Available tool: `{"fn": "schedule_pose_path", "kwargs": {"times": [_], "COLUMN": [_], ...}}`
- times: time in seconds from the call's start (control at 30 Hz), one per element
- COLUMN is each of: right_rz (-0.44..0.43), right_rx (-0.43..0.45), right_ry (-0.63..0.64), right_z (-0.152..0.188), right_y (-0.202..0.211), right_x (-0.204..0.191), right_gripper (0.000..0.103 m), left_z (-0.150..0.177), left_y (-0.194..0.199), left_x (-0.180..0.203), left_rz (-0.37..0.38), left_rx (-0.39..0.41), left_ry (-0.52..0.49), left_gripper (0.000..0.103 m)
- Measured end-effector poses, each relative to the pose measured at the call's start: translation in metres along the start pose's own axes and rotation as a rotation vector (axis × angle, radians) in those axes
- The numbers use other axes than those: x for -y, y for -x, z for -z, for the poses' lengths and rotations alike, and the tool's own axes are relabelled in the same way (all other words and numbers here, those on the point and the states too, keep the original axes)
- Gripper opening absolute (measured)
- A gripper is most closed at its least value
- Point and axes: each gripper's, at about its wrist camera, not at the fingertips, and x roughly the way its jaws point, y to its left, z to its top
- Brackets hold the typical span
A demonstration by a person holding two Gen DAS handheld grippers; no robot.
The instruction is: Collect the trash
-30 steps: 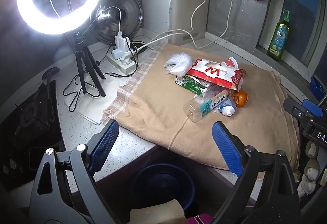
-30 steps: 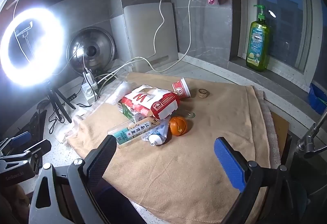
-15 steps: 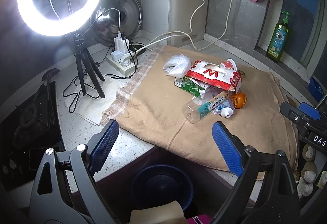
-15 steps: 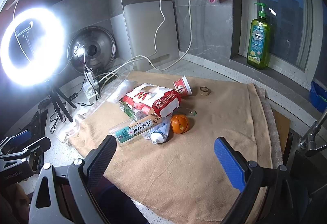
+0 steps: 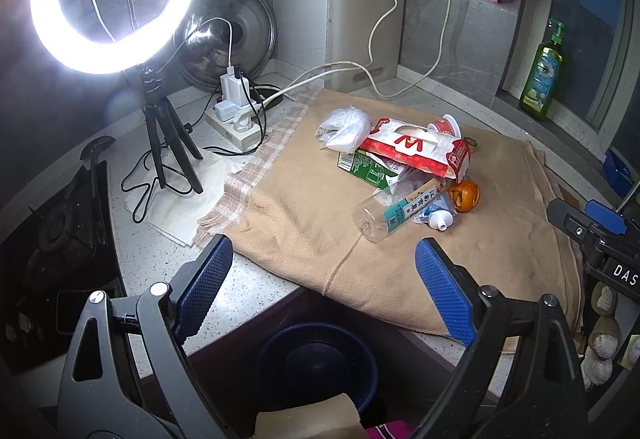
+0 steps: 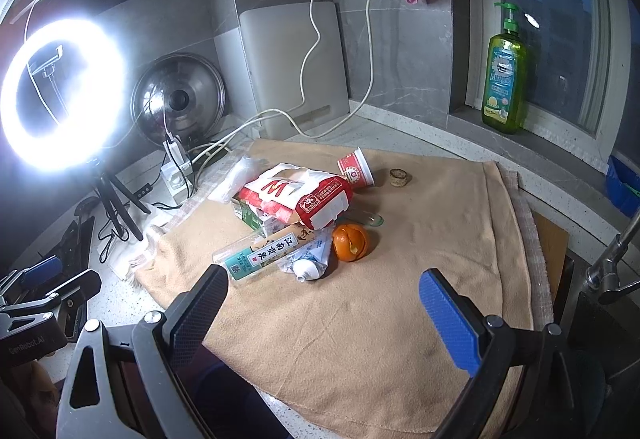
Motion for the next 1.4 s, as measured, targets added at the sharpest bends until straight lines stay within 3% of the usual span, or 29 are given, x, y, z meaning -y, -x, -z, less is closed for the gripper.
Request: {"fn": "schedule_pose_path", "kwargs": {"times": [1.4], "right_rz": [-0.002], "right_rx": [-0.003], "right_ry": [-0.012], "right_z": [-0.001], "right_y": [-0.003], "right_x": [0.006], "right_gripper": [0.098], "left_z": [-0.006], "left_y": [0.006], "left_x": [0.011], "left_rz": [-0.002], "left_rx": [0.004], "left_ry": [-0.005], "left_gripper": [0.095]}}
